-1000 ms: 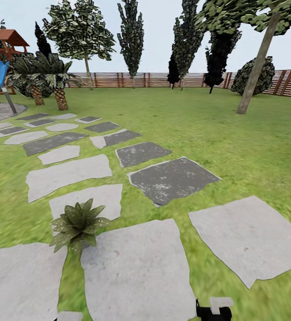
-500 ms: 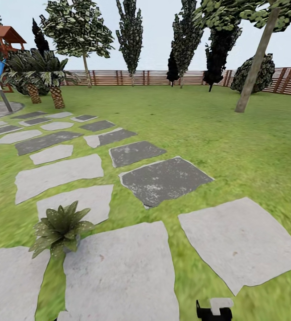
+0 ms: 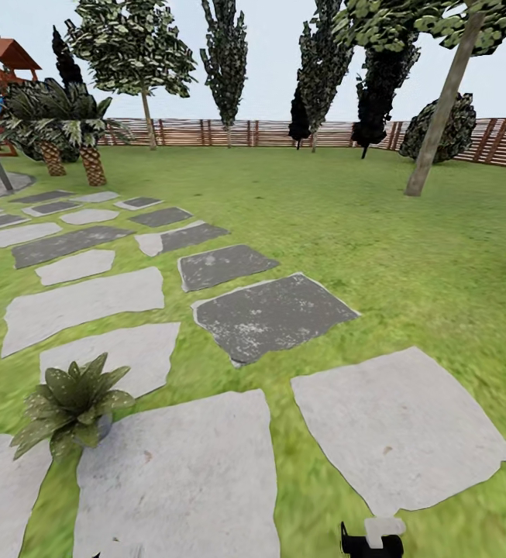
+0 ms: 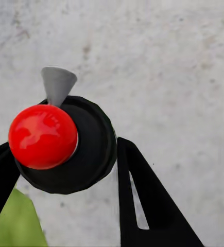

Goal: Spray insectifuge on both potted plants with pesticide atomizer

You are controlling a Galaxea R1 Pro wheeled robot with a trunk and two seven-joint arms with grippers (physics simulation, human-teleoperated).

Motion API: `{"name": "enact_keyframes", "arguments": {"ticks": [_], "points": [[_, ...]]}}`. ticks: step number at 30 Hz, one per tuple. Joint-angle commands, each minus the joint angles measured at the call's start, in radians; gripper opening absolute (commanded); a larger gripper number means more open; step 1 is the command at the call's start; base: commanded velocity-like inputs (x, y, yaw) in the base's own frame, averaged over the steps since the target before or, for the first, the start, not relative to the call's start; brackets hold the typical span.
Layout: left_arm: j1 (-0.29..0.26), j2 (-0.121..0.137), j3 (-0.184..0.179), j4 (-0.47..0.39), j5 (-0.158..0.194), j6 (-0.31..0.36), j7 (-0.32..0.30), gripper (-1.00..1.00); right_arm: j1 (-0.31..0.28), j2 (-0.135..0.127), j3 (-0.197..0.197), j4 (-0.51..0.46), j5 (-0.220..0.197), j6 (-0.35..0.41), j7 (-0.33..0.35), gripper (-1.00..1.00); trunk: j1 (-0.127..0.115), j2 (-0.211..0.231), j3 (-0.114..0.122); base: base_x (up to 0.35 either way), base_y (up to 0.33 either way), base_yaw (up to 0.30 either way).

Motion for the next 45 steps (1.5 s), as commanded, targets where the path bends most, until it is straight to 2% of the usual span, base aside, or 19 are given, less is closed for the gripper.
{"name": "enact_keyframes", "arguments": {"ticks": [1,12,40,45], "points": [[-0.001,0.0,-0.007,0.001,0.005,-0.004,-0.001,-1.0,0.0,0.0,0.009,0.0,-0.007,-0.001,-0.003,1.0,0.0,0.0,-0.001,0.087,-0.276,0.0],[-0.001,0.004,-0.007,0.001,0.005,-0.004,-0.001,-1.0,0.0,0.001,0.009,0.0,-0.007,-0.001,-0.003,1.0,0.0,0.0,-0.001,0.13,-0.276,0.0],[-0.001,0.01,-0.006,0.001,0.005,-0.002,-0.001,-1.0,0.0,0.002,0.009,0.0,-0.007,-0.001,-0.003,1.0,0.0,0.0,-0.001,0.222,-0.27,0.0],[-0.001,0.012,-0.006,0.001,0.005,-0.002,-0.001,-1.0,0.0,0.002,0.01,0.0,-0.007,-0.001,-0.003,1.0,0.0,0.0,-0.001,0.225,-0.27,0.166]]}}
